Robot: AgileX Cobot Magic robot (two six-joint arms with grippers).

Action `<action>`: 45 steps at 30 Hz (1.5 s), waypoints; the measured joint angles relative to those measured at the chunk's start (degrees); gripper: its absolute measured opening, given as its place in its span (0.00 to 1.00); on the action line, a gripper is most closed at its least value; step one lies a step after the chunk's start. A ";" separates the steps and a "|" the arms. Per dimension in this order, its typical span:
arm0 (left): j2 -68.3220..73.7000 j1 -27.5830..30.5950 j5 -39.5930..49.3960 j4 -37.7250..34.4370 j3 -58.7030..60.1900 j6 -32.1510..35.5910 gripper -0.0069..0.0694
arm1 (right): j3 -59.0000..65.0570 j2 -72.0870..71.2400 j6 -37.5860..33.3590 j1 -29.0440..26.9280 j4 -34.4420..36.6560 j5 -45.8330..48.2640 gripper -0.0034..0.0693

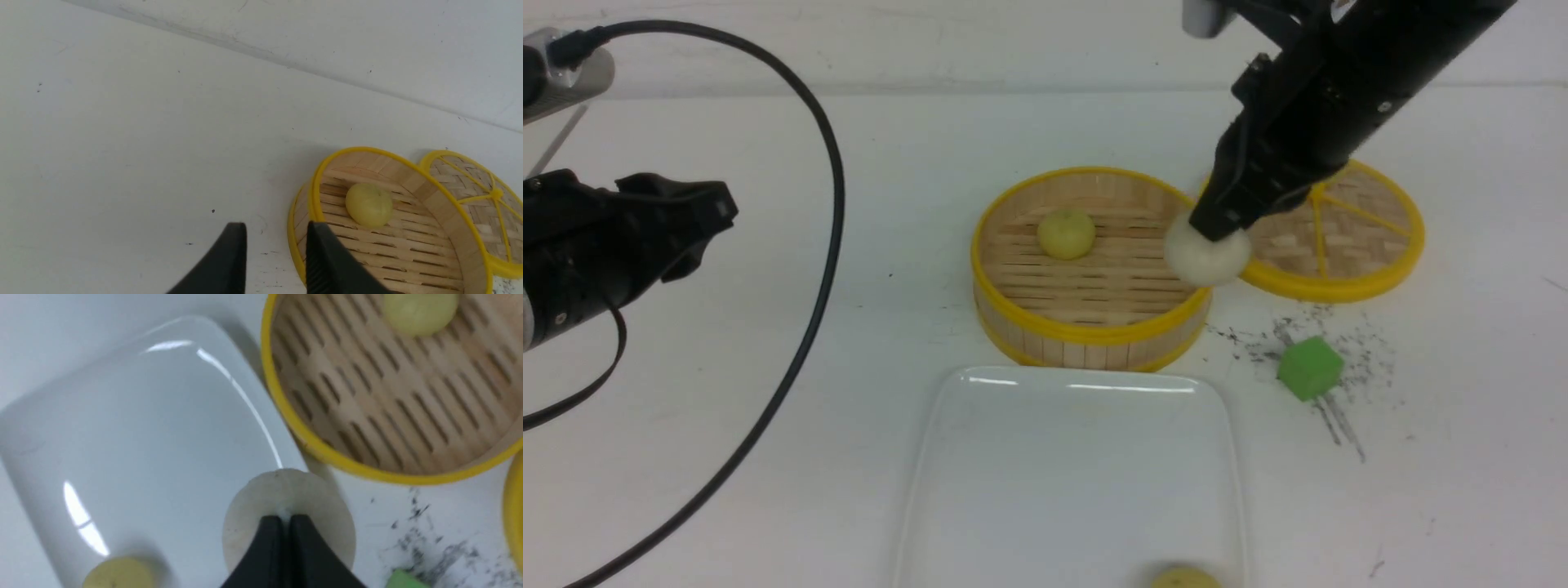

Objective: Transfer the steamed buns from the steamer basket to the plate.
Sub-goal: Use the right arm to put the steamed stuffed bun into the plate

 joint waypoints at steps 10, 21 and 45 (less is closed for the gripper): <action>0.00 0.00 -0.23 0.00 0.00 0.00 0.41 | 14.51 -1.41 1.39 0.84 8.31 0.14 0.06; 0.00 0.00 -1.56 0.00 0.00 0.00 0.41 | 33.79 -1.36 -4.74 3.98 7.98 -16.23 0.07; 0.00 0.00 -1.70 0.00 0.00 0.00 0.41 | 33.83 -1.36 -9.14 3.98 10.45 -21.59 0.35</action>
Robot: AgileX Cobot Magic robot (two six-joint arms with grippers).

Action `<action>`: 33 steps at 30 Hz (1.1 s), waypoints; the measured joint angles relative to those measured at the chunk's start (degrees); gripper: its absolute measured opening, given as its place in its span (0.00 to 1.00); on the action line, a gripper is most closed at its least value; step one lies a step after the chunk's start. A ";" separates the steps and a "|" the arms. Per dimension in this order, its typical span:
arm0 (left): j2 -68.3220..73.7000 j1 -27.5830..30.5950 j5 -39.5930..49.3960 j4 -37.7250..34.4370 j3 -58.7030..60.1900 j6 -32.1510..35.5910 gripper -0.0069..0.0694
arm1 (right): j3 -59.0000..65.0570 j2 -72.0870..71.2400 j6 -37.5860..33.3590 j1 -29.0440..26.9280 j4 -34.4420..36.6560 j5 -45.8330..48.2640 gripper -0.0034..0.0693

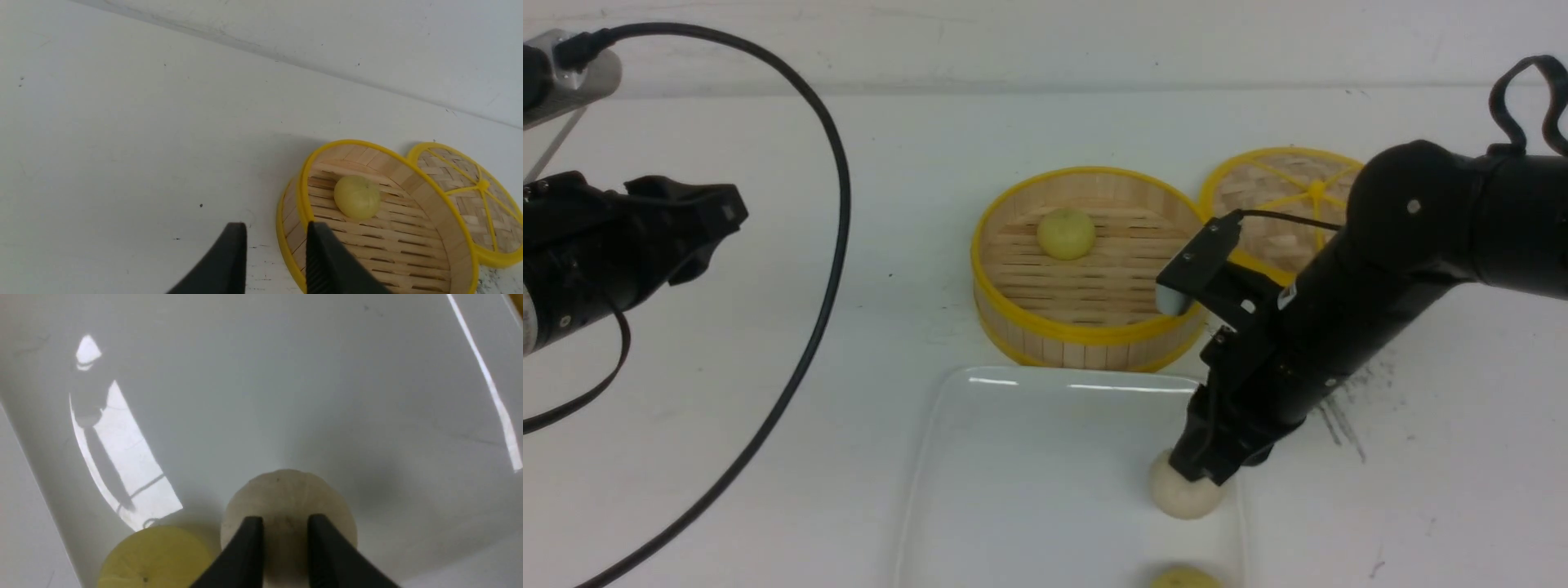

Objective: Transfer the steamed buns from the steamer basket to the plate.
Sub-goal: Use the right arm to put the steamed stuffed bun into the plate, then use the left arm to grab the steamed stuffed bun that is closest to it

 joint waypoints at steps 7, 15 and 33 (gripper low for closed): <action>0.00 0.00 0.06 0.00 0.00 0.00 0.41 | 0.00 0.00 -0.17 0.00 0.04 -1.43 0.70; 0.00 0.00 -3.79 0.20 -2.06 0.00 0.41 | -1.65 -1.58 -0.14 0.00 -0.39 -4.01 0.81; 2.75 0.00 -7.01 0.48 -7.97 0.00 0.41 | -7.46 -31.46 27.54 -0.70 -31.07 -7.55 0.82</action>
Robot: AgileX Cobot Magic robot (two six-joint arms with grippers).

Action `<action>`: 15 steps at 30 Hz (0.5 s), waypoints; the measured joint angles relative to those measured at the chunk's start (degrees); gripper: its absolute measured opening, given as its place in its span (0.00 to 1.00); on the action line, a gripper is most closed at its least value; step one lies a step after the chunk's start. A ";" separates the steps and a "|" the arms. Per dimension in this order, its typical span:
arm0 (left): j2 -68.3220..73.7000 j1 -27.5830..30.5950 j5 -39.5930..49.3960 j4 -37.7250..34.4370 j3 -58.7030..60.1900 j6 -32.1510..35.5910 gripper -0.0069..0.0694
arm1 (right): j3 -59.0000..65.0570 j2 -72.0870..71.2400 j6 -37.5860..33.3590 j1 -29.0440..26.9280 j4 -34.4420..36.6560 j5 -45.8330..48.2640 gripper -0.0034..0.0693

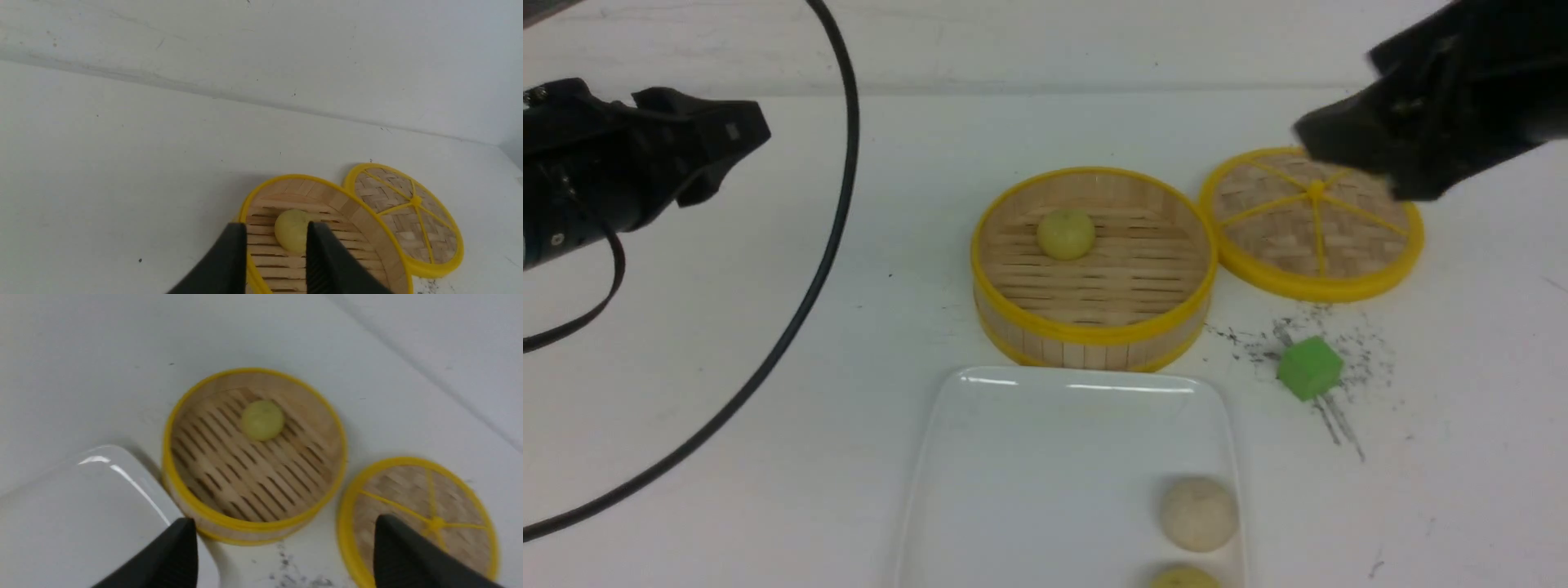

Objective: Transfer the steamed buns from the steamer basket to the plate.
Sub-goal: Use the left arm to grab the steamed stuffed bun that is closest to it

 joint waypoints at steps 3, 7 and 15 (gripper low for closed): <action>1.10 0.00 -0.50 0.12 0.00 0.00 0.41 | 0.00 -2.65 8.90 -1.34 -10.22 3.75 0.82; 1.70 0.00 -0.84 0.12 0.00 0.86 0.41 | 0.00 -5.59 21.78 -2.56 -22.75 9.00 0.82; 1.77 0.00 -4.56 -5.98 0.00 13.98 0.41 | 0.00 -11.80 28.44 -2.66 -22.58 13.06 0.82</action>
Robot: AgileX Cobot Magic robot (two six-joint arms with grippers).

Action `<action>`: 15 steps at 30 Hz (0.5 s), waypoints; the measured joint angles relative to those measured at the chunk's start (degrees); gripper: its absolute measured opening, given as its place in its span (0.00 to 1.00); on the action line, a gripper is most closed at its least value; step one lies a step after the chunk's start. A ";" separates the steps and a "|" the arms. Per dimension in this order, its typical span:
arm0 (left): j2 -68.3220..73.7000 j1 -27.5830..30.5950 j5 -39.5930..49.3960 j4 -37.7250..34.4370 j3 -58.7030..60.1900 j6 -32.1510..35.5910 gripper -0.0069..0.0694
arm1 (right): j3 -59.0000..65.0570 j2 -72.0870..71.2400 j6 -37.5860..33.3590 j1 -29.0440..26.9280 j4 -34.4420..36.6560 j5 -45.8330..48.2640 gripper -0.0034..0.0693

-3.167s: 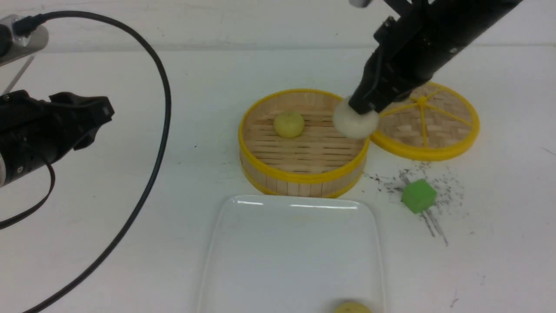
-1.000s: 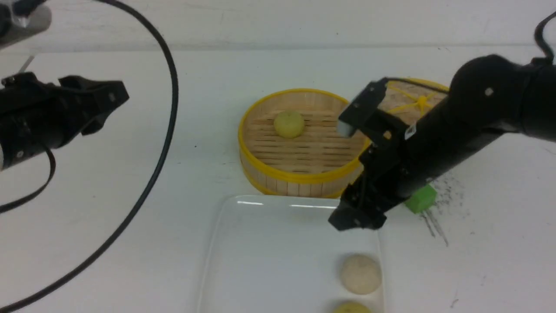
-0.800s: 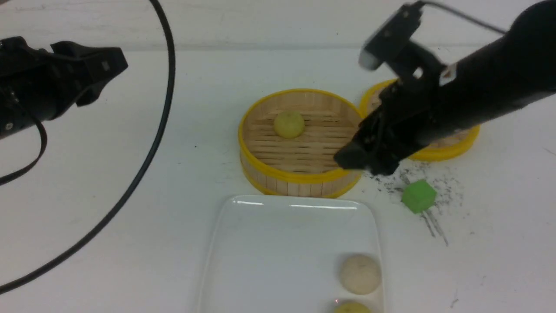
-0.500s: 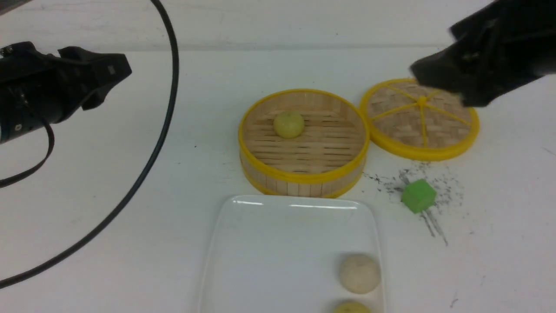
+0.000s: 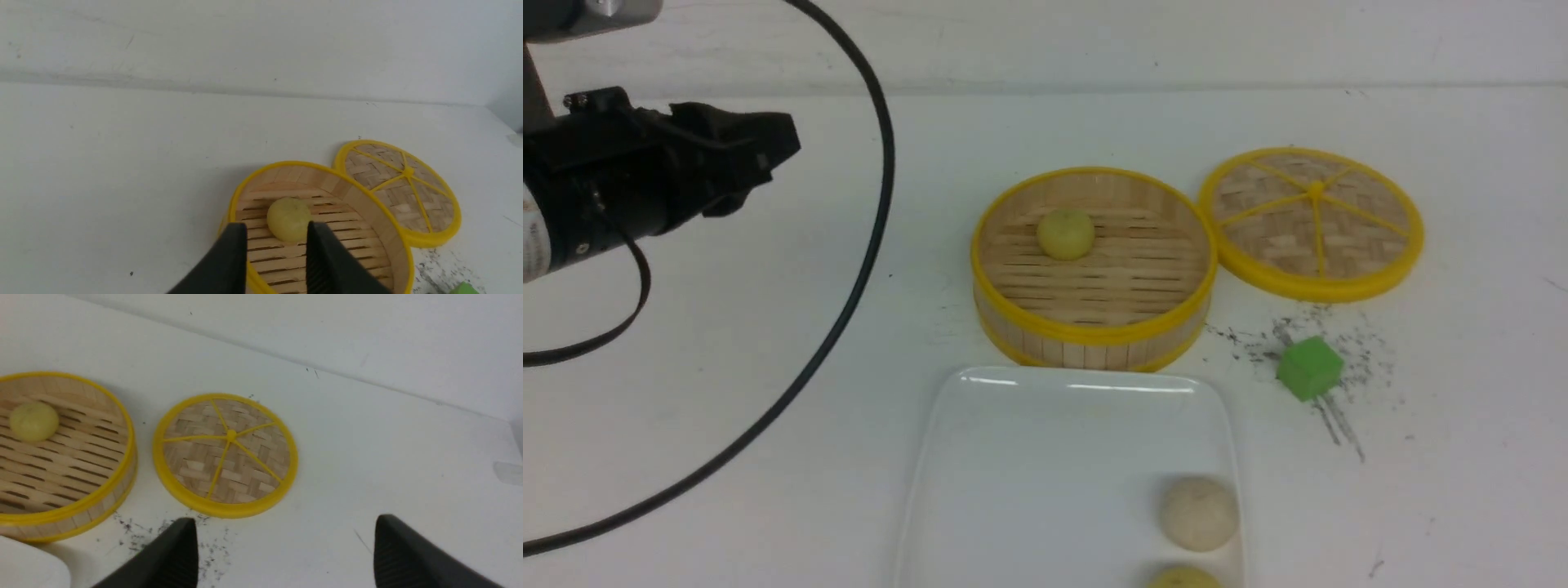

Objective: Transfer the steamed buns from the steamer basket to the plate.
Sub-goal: Use the left arm to grab the steamed stuffed bun that is closest to it

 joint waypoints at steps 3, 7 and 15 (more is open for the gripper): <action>0.00 0.00 -0.63 -1.22 0.00 1.99 0.41 | 0.00 -3.92 -1.42 0.00 4.74 2.43 0.82; 0.00 0.00 -0.63 -1.39 0.00 2.27 0.41 | 0.00 -7.60 -4.35 0.00 7.74 5.55 0.81; 3.46 0.00 -3.21 -4.33 0.00 2.52 0.41 | 0.58 -16.10 -7.79 0.00 9.88 8.75 0.80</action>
